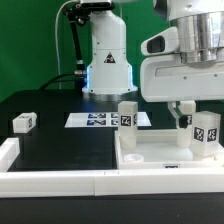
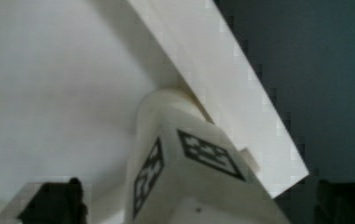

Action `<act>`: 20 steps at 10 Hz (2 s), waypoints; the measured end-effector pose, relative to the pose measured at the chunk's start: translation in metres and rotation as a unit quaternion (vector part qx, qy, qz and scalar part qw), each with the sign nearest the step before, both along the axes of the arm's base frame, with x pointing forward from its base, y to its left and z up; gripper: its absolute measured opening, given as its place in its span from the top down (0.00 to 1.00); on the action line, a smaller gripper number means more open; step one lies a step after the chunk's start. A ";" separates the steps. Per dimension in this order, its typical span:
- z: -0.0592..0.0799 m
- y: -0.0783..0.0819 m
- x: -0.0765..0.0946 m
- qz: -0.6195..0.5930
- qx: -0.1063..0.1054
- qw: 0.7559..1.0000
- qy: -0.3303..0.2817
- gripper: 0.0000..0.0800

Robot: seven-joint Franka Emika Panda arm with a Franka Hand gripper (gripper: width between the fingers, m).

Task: Assemble square table

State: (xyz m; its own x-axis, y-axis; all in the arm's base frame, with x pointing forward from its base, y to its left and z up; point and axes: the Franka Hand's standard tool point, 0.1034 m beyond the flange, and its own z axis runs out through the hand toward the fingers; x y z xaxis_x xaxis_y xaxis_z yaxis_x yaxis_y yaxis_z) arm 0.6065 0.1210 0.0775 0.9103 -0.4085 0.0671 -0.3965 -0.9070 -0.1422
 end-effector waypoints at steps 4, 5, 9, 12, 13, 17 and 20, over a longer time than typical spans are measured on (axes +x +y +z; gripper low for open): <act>0.001 0.001 0.000 0.144 -0.034 0.989 -0.012 0.19; 0.001 0.001 0.000 0.184 -0.043 0.982 -0.015 0.19; 0.000 0.002 -0.002 0.302 -0.061 0.951 -0.017 0.19; -0.001 0.001 -0.003 0.345 -0.067 0.936 -0.017 0.32; -0.001 0.000 -0.003 0.345 -0.068 0.936 -0.017 0.49; -0.001 0.000 -0.003 0.335 -0.067 0.940 -0.016 0.64; -0.001 -0.001 -0.003 0.249 -0.054 0.967 -0.011 0.64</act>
Offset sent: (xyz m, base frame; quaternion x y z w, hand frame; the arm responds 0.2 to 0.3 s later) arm 0.0022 0.0033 0.0039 -0.0265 -0.0100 -0.1577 0.9871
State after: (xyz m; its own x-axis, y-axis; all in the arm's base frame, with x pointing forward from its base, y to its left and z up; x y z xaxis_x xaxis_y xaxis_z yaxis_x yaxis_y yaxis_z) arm 0.6037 0.1196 0.0761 0.9901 0.0909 0.1067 0.0956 -0.9946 -0.0396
